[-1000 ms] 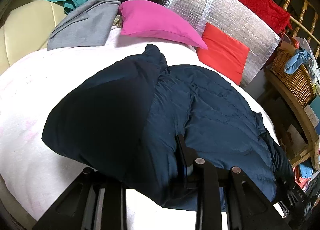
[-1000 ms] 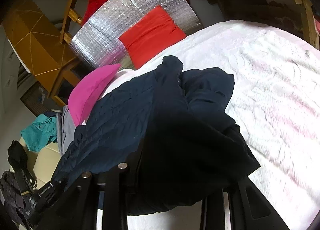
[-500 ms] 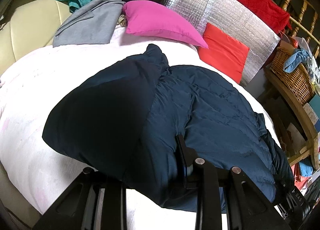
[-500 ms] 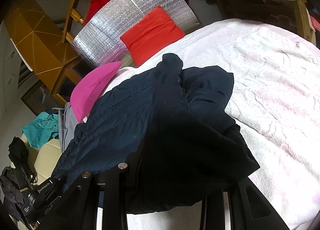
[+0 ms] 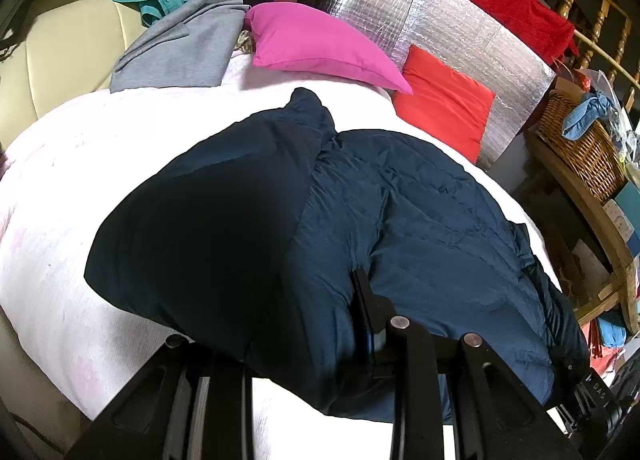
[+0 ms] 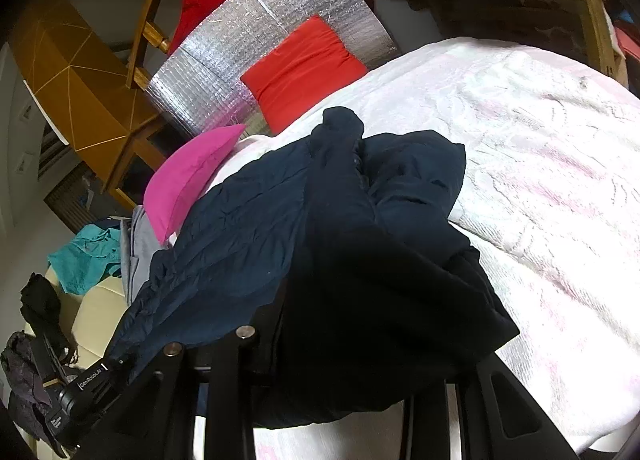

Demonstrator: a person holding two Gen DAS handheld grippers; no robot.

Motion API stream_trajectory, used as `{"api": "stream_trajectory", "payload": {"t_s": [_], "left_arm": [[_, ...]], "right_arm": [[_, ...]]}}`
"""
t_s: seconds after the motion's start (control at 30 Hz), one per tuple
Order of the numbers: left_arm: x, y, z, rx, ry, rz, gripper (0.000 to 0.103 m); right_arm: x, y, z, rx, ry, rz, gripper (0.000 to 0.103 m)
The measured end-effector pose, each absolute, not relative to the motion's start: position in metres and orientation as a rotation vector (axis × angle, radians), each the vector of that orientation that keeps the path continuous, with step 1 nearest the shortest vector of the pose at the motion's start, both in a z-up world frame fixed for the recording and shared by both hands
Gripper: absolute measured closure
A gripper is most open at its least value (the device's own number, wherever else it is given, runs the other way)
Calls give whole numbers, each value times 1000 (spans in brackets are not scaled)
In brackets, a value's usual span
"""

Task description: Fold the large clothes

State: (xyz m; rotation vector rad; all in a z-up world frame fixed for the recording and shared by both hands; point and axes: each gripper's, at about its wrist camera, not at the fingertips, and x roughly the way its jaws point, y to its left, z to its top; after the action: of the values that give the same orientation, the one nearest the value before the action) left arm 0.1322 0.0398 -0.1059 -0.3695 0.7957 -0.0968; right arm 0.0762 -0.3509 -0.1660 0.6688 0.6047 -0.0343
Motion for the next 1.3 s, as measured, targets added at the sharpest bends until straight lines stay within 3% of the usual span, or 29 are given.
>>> {"api": "stream_trajectory", "payload": {"t_s": [0.87, 1.17, 1.3], "left_arm": [[133, 35, -116, -351, 815, -92, 72], [142, 45, -126, -429, 902, -109, 61], [145, 56, -127, -485, 969, -148, 56]], "right_arm": [[79, -359, -186, 661, 641, -11, 68], [84, -368, -191, 714, 656, 23, 68], [84, -376, -192, 770, 680, 53, 63]]}}
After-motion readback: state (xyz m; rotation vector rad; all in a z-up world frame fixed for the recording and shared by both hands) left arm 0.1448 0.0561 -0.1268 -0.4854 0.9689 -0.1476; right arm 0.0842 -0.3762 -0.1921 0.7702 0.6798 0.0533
